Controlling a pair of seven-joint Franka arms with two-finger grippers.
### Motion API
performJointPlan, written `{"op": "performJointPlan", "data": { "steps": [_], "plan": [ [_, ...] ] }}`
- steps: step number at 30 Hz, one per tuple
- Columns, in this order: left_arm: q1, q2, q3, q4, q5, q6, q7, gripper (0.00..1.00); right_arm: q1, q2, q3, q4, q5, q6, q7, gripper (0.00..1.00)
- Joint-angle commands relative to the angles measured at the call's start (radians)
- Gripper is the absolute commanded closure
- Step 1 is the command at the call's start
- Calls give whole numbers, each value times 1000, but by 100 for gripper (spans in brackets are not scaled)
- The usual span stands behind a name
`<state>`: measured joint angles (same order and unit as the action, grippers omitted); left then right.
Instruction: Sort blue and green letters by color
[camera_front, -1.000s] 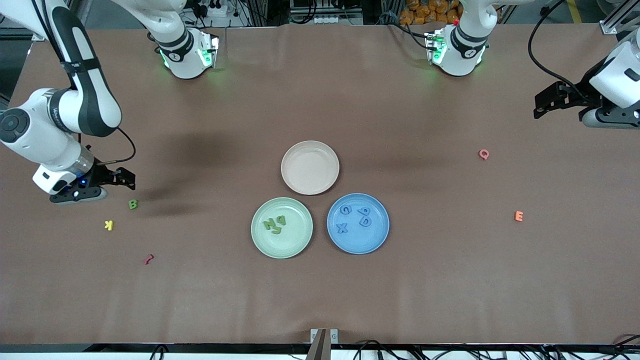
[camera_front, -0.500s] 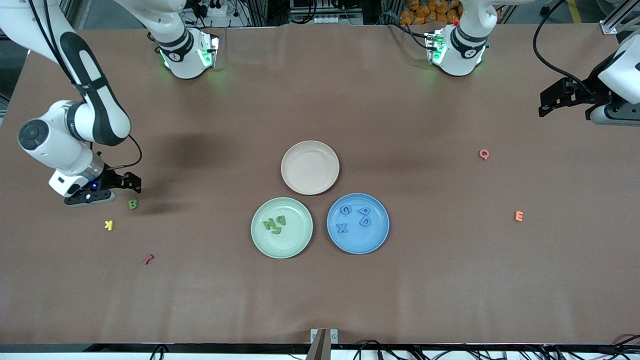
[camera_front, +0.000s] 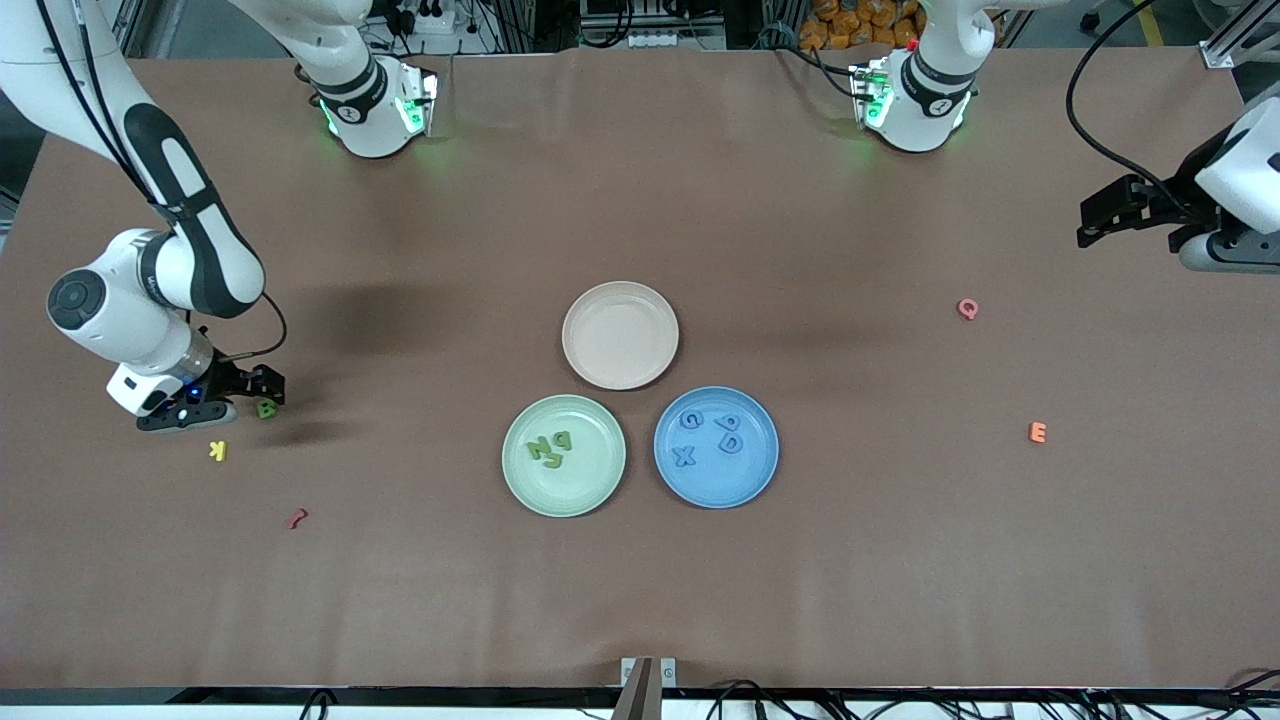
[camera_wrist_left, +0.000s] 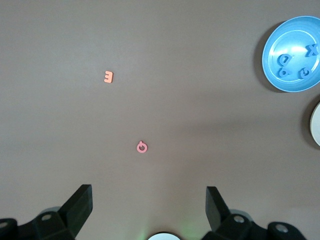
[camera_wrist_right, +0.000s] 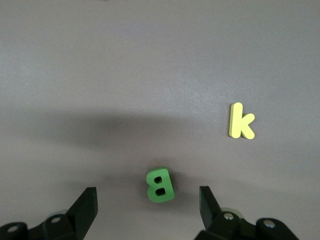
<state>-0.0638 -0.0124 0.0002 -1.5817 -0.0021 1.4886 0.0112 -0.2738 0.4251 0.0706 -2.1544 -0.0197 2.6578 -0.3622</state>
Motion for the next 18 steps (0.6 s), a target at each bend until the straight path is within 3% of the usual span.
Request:
{"op": "performJointPlan", "data": {
  "steps": [1,11,18],
  "plan": [
    [15,43,-2,26,-22,-24,-5,0,-22,37,15,31,-2,-6,-14,13],
    [19,52,-2,12,-27,-1,-7,0,-31,49,15,31,-2,-9,-15,16],
    [21,26,-6,-66,-24,101,-8,0,-31,63,14,41,-3,-9,-15,23]
  ]
}}
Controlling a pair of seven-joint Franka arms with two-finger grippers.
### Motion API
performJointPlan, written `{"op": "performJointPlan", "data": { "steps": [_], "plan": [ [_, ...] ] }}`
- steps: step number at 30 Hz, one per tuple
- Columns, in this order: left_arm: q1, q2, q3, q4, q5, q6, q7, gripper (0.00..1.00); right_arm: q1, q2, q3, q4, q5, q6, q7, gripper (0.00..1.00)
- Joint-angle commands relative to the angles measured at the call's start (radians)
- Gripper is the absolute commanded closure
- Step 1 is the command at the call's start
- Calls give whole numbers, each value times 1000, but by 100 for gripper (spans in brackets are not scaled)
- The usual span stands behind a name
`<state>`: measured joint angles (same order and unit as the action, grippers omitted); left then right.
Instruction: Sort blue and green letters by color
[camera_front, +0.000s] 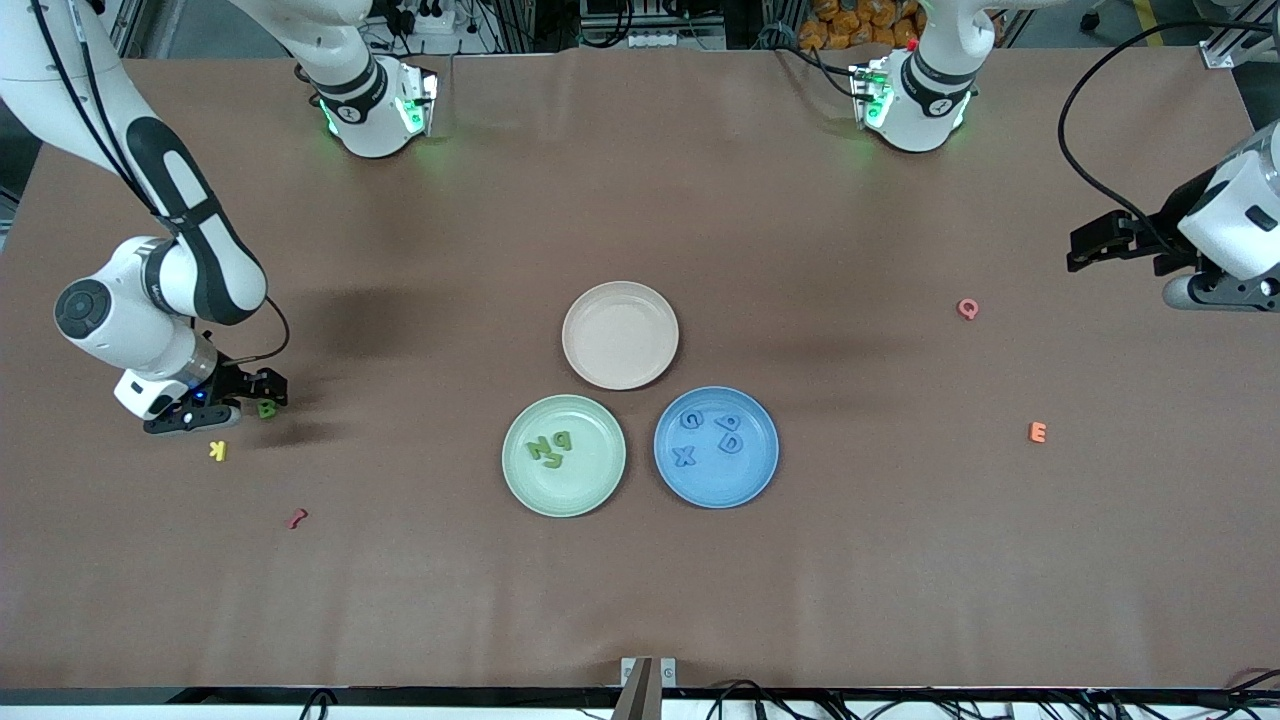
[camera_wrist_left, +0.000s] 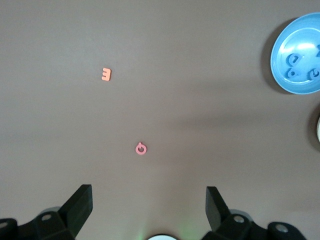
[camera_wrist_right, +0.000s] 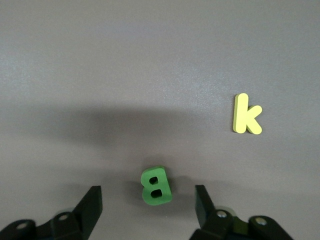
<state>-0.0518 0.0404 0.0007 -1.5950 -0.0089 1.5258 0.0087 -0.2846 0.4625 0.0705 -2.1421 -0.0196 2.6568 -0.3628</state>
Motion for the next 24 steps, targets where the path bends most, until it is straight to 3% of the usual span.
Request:
{"op": "performJointPlan", "data": {
  "steps": [1,8,14,24],
  "plan": [
    [9,-36,-8,-65,-19,79,-6,0,-21,28,14,31,-5,-9,-15,23],
    [13,-93,-8,-158,-20,165,-6,0,-21,38,14,41,-10,-17,-21,27],
    [21,-91,-8,-158,-22,169,-4,0,-21,48,14,48,-10,-17,-22,29],
    [20,-86,-7,-148,-22,181,-4,0,-21,51,14,48,-11,-17,-28,40]
  ]
}}
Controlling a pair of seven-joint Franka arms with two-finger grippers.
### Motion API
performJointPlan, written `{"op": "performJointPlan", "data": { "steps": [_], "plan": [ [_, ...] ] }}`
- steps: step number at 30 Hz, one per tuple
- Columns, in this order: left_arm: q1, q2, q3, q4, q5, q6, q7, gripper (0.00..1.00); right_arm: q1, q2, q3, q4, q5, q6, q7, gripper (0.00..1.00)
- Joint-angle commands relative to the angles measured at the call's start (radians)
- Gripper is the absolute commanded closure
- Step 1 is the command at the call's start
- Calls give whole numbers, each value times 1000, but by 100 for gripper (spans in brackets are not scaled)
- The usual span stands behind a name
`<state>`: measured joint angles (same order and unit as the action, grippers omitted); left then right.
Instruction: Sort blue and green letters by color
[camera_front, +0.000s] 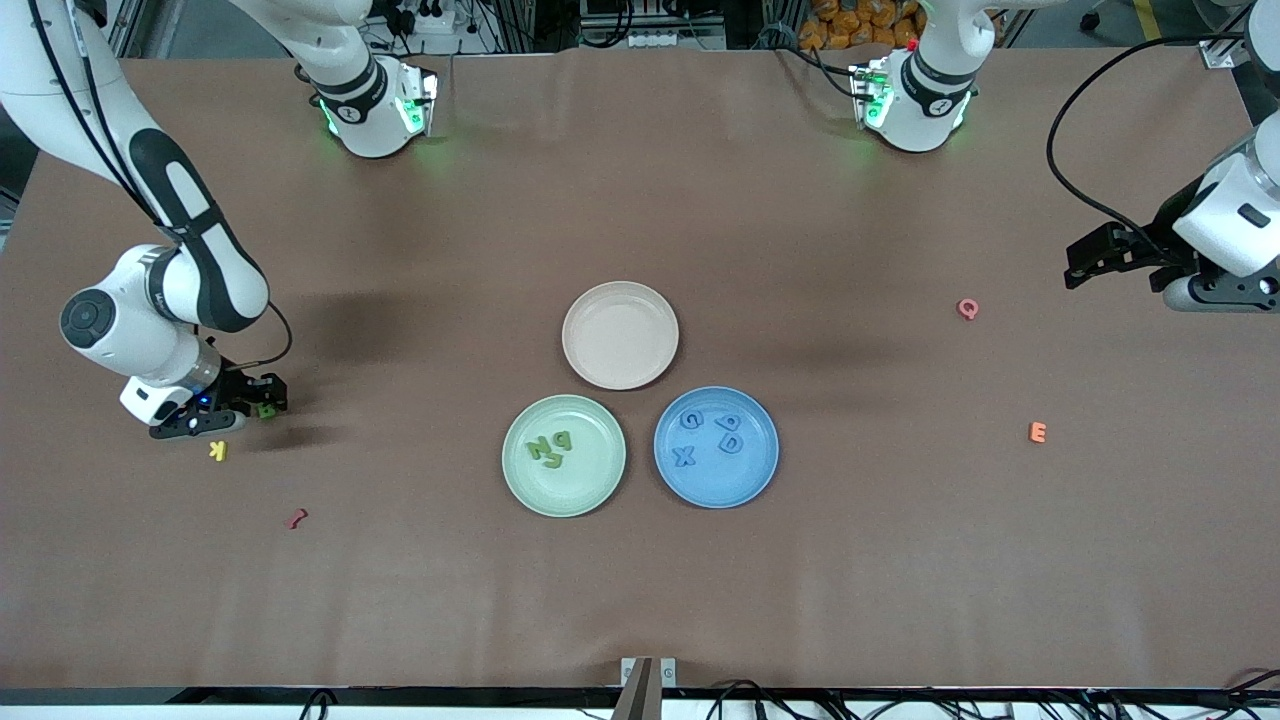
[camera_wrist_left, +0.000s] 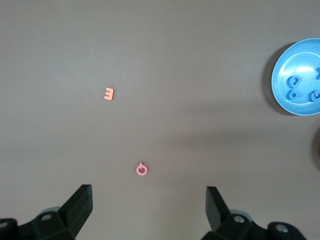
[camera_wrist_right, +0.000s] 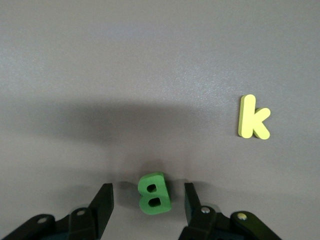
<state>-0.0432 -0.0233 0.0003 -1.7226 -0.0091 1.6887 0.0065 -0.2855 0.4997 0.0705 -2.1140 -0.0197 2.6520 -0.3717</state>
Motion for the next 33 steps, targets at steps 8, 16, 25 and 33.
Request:
{"op": "performJointPlan", "data": {
  "steps": [8,16,25,33],
  "plan": [
    [11,-15,-3,-3,-22,19,1,0,-21,22,12,29,-11,-12,-50,62],
    [19,-14,-2,-2,-23,29,0,0,-20,23,12,37,-11,-14,-73,96],
    [19,-12,-2,0,-22,32,0,0,-15,8,18,95,0,-121,-102,100],
    [17,-12,-3,-3,-22,31,1,0,-4,-26,28,206,3,-325,-62,100]
  ]
}}
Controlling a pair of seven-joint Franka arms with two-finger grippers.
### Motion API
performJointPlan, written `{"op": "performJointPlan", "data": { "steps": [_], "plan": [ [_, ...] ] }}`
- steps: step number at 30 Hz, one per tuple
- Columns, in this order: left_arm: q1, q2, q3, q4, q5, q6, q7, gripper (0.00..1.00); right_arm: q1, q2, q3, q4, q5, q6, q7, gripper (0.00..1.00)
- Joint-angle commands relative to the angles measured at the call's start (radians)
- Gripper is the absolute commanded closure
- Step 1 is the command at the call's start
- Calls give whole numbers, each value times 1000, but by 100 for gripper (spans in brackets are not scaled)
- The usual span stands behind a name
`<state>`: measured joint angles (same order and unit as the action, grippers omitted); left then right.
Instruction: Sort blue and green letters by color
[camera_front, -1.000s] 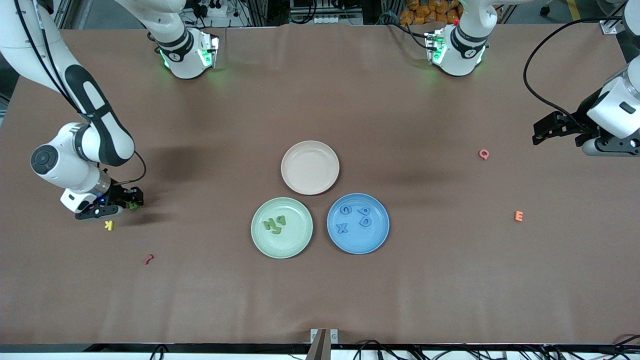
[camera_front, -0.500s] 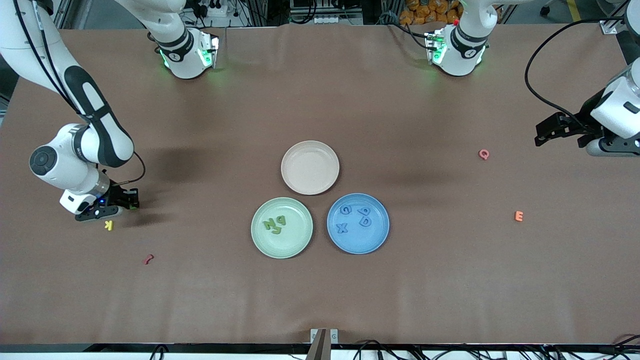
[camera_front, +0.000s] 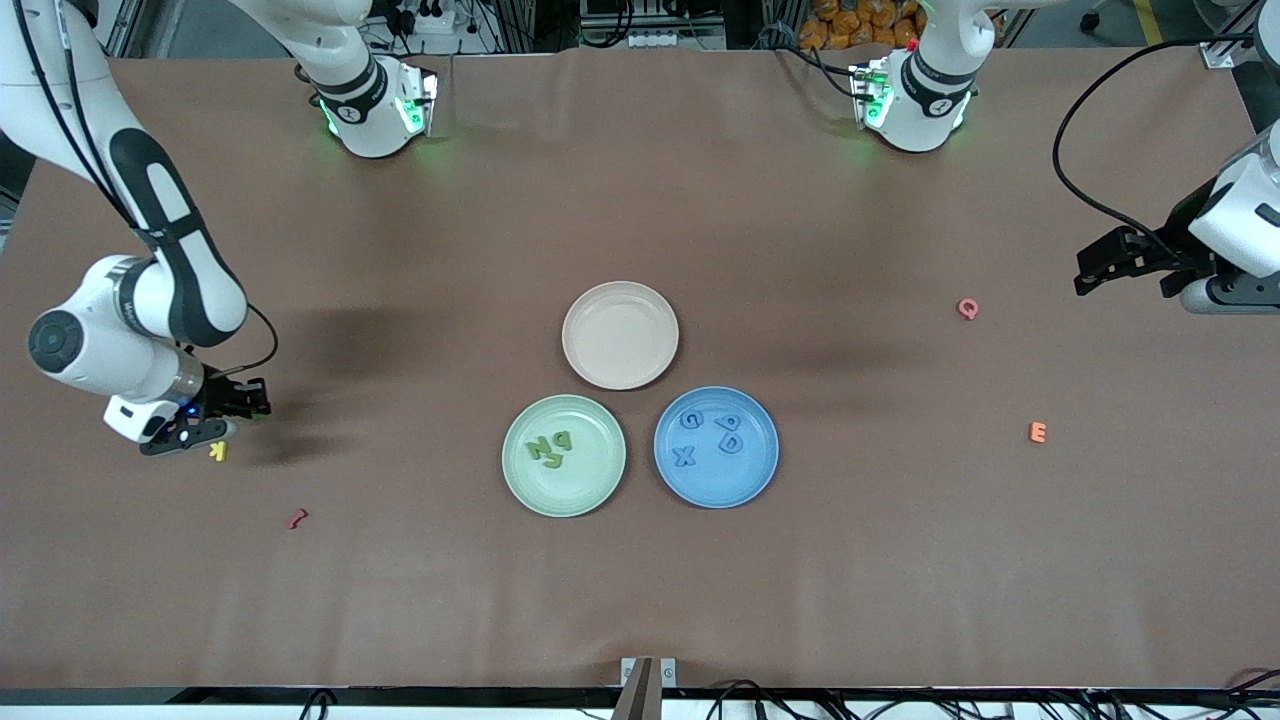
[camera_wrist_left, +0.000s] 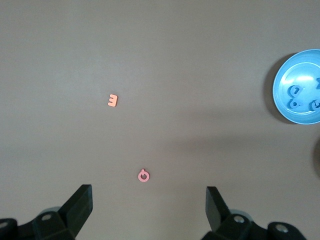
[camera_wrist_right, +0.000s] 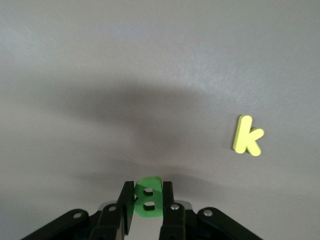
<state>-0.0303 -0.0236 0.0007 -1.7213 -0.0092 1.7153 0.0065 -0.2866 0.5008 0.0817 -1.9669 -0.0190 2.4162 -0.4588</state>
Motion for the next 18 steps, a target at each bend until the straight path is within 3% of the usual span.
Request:
{"op": "performJointPlan", "data": {
  "steps": [1,9,18],
  "plan": [
    [4,-12,-4,-6,-22,-2,4,0,-3,-28,23,72,2,-109,37,100],
    [6,-19,-2,3,-18,-5,1,0,-3,-27,105,166,2,-244,204,100],
    [4,-7,-1,35,-12,-5,-20,0,20,-24,220,224,2,-276,468,100]
  ]
}}
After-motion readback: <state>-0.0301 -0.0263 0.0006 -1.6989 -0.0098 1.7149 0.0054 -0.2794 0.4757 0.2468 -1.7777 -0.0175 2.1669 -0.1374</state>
